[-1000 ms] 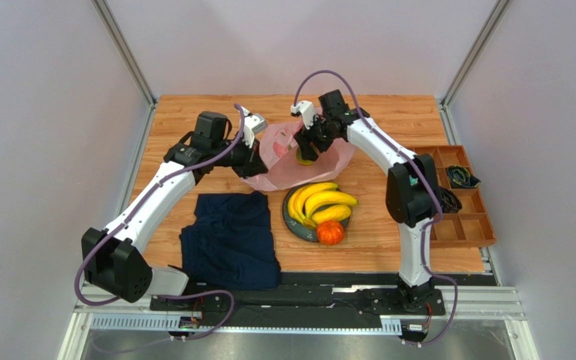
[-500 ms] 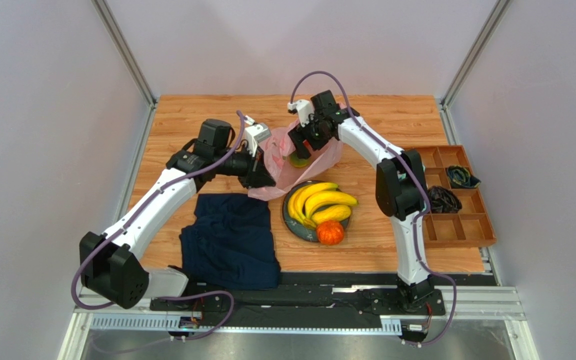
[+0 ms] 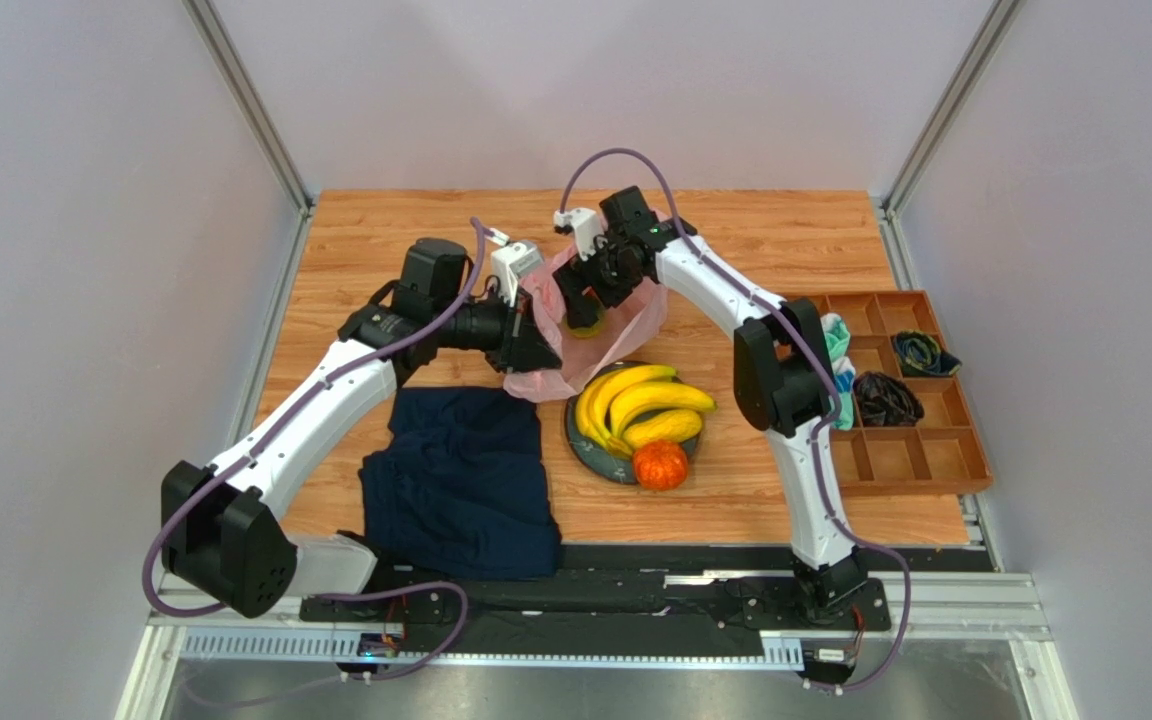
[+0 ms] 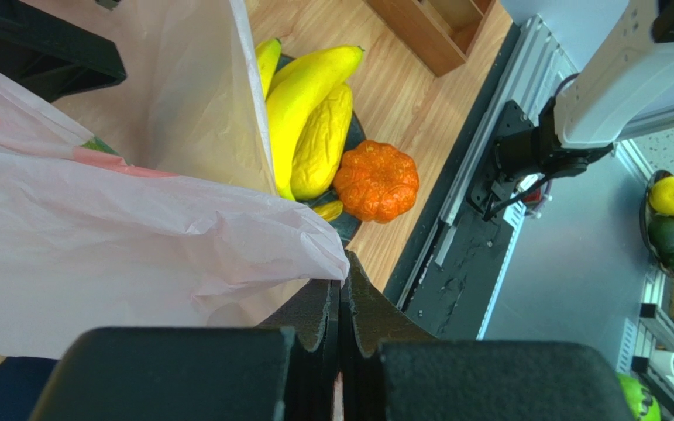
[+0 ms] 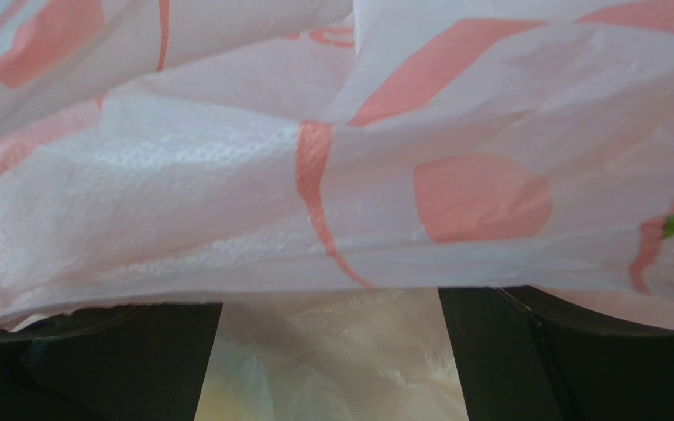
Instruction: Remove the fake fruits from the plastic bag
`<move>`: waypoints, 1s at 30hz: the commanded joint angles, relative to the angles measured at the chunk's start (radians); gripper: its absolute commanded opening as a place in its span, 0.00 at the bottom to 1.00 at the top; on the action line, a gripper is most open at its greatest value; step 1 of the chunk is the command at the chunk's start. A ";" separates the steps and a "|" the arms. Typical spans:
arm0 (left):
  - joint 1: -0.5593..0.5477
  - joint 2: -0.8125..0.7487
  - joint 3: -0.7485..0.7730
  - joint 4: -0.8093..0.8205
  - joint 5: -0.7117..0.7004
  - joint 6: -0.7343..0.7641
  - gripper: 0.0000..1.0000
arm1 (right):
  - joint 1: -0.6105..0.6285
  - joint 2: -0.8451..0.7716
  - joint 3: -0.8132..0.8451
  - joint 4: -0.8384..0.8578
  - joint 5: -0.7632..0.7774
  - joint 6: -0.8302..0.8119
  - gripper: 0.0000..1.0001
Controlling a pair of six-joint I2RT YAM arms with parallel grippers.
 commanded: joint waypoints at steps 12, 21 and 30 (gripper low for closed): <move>-0.005 -0.022 -0.009 0.055 0.019 -0.066 0.00 | 0.034 0.117 0.192 -0.048 0.073 0.015 0.76; -0.005 -0.019 0.013 0.038 -0.015 -0.038 0.00 | 0.034 0.028 0.101 -0.056 0.067 -0.013 0.44; -0.003 -0.013 0.014 0.034 -0.069 0.014 0.00 | 0.034 -0.305 -0.190 -0.047 0.028 -0.084 0.31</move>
